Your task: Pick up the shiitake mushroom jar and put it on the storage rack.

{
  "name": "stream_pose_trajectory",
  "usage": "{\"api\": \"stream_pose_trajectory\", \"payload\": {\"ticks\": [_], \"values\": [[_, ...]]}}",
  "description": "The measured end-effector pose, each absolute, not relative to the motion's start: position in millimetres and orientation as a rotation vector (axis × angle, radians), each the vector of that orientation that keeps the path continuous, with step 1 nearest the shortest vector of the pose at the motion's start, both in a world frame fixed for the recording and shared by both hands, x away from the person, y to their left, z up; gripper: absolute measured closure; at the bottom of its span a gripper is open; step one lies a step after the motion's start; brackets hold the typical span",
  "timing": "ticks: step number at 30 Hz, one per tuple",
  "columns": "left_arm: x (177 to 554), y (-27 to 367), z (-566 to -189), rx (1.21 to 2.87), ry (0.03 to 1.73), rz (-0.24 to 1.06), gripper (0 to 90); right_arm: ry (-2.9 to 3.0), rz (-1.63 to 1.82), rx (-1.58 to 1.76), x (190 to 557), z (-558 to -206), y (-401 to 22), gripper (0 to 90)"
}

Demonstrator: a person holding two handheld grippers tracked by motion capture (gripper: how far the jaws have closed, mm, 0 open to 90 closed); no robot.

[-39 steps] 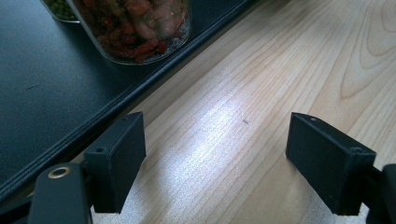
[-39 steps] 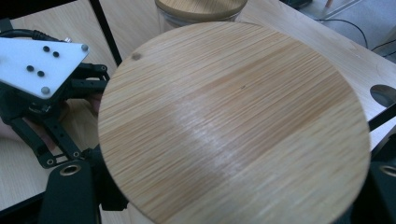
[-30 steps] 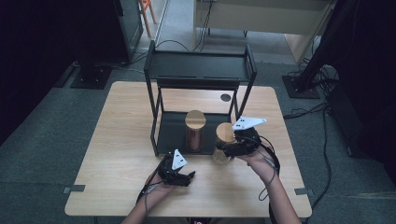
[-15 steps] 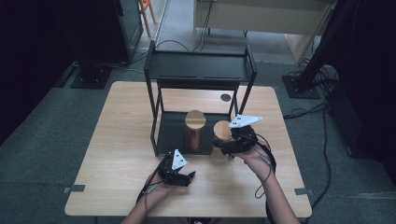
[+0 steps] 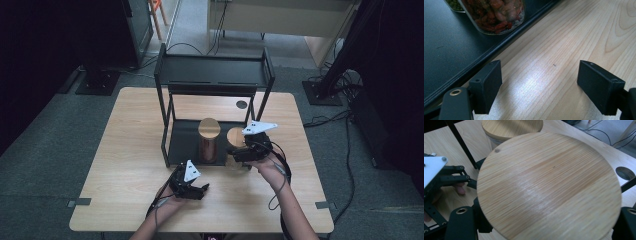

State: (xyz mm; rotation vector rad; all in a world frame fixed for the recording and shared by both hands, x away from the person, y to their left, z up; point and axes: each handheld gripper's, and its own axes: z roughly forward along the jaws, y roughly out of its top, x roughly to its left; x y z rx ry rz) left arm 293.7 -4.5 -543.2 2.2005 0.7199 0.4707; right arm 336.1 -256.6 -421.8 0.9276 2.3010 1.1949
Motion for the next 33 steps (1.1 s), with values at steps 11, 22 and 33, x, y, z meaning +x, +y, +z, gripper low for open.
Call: {"api": "stream_pose_trajectory", "payload": {"ticks": [11, 22, 33], "values": [[293.5, -4.6, -543.3, 2.199, 0.718, 0.471, 20.2, 2.28, 1.178, 0.947, 343.5, -422.4, -253.9, 24.8], [293.2, -4.7, -543.3, 2.201, 0.717, 0.47, 20.2, 2.266, 1.156, 0.959, 350.0, -424.0, -248.9, 24.8], [292.9, -4.6, -543.2, 2.202, 0.715, 0.468, 20.2, 2.265, 1.131, 0.975, 355.9, -425.9, -241.5, 24.8]]}}
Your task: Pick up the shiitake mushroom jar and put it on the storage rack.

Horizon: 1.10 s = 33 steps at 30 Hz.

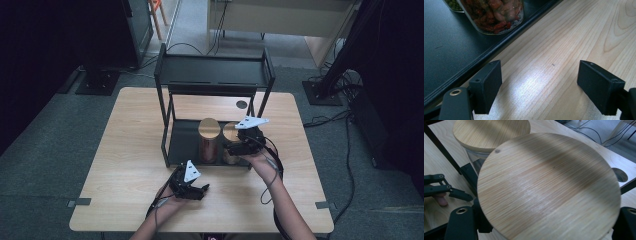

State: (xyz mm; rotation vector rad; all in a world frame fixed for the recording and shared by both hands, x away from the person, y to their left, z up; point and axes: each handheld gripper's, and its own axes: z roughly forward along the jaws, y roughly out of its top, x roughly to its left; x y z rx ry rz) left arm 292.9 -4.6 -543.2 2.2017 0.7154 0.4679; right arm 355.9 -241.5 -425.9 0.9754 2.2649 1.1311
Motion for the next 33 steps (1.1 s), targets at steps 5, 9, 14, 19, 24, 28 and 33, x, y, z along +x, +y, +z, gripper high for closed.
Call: {"api": "stream_pose_trajectory", "payload": {"ticks": [5, 9, 14, 19, 24, 28, 33], "values": [[292.9, -4.5, -543.2, 2.202, 0.715, 0.467, 20.2, 2.267, 1.118, 0.972, 358.3, -428.4, -238.4, 24.8], [292.9, -4.5, -543.2, 2.203, 0.714, 0.466, 20.2, 2.266, 1.108, 0.973, 359.6, -430.9, -236.6, 24.8], [293.0, -4.5, -543.3, 2.202, 0.715, 0.465, 20.2, 2.274, 1.092, 0.973, 359.9, -432.4, -234.2, 24.8], [292.8, -4.5, -543.3, 2.202, 0.715, 0.466, 20.2, 2.28, 1.082, 0.972, 359.9, -432.4, -233.8, 24.7], [292.9, -4.5, -543.3, 2.202, 0.716, 0.464, 20.2, 2.276, 1.093, 0.98, 360.6, -431.7, -234.8, 23.5], [292.8, -4.6, -543.3, 2.203, 0.715, 0.465, 20.2, 2.28, 1.118, 0.989, 361.0, -431.4, -236.3, 22.5], [292.8, -4.6, -543.3, 2.202, 0.716, 0.465, 20.2, 2.275, 1.103, 0.984, 359.9, -432.4, -234.4, 20.3]]}}
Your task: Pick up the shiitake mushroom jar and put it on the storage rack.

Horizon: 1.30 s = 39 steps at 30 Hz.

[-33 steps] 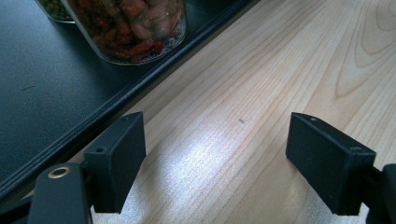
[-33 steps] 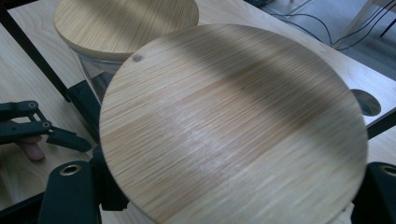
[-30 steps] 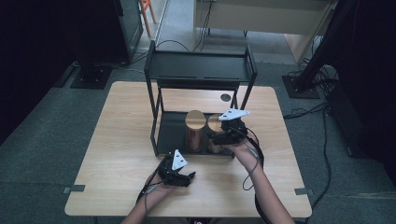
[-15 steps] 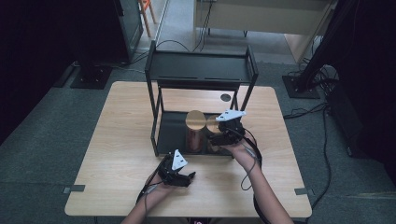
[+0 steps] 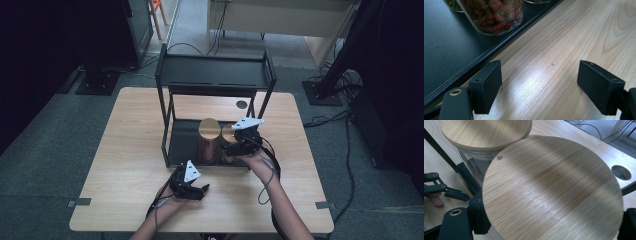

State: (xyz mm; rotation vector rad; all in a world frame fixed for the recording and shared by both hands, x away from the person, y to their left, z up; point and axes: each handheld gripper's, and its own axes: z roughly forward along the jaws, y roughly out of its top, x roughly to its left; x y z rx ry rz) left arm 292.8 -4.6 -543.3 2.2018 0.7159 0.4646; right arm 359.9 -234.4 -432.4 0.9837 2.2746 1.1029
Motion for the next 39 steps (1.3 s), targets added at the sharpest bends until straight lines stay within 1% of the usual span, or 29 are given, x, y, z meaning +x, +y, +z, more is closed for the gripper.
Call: {"api": "stream_pose_trajectory", "payload": {"ticks": [20, 30, 39], "values": [[293.3, -4.4, -543.3, 2.201, 0.719, 0.46, 20.2, 2.29, 1.101, 0.99, 352.9, -428.1, -239.0, 20.4], [293.6, -4.2, -543.2, 2.201, 0.723, 0.46, 20.2, 2.276, 1.075, 0.979, 341.4, -423.8, -244.9, 20.3], [293.8, -4.0, -543.1, 2.203, 0.725, 0.461, 20.2, 2.241, 1.155, 1.013, 337.3, -421.6, -258.3, 20.3]]}}
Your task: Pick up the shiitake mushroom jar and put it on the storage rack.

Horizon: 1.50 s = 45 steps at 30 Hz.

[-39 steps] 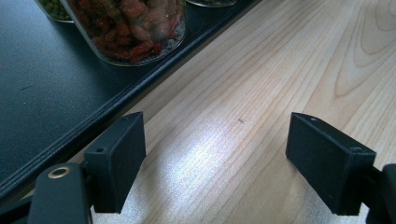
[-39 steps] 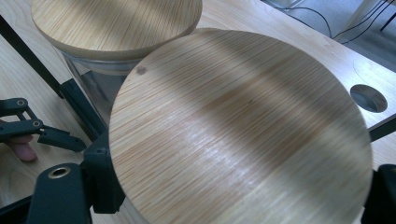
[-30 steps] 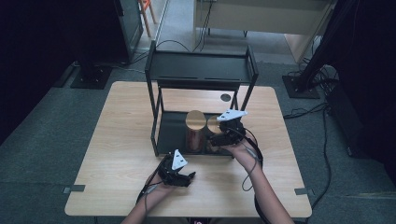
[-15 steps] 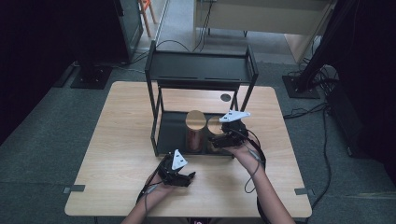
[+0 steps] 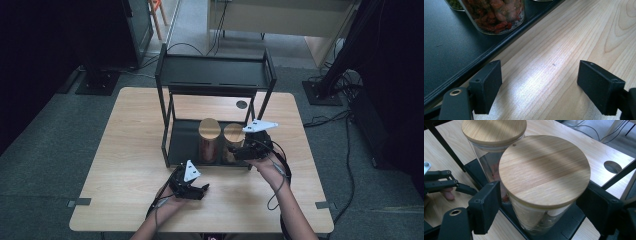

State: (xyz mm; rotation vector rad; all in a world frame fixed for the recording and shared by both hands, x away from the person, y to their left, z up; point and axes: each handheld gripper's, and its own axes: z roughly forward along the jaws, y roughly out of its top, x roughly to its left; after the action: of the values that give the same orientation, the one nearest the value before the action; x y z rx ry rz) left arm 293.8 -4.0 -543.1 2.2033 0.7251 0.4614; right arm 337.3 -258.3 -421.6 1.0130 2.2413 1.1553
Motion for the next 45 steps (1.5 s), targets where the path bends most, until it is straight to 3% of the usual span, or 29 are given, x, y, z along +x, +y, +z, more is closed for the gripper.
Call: {"api": "stream_pose_trajectory", "payload": {"ticks": [45], "values": [[298.0, -3.1, -543.2, 2.198, 0.753, 0.428, 20.2, 2.249, 1.31, 0.899, 303.1, -430.5, -284.3, 20.9]]}}
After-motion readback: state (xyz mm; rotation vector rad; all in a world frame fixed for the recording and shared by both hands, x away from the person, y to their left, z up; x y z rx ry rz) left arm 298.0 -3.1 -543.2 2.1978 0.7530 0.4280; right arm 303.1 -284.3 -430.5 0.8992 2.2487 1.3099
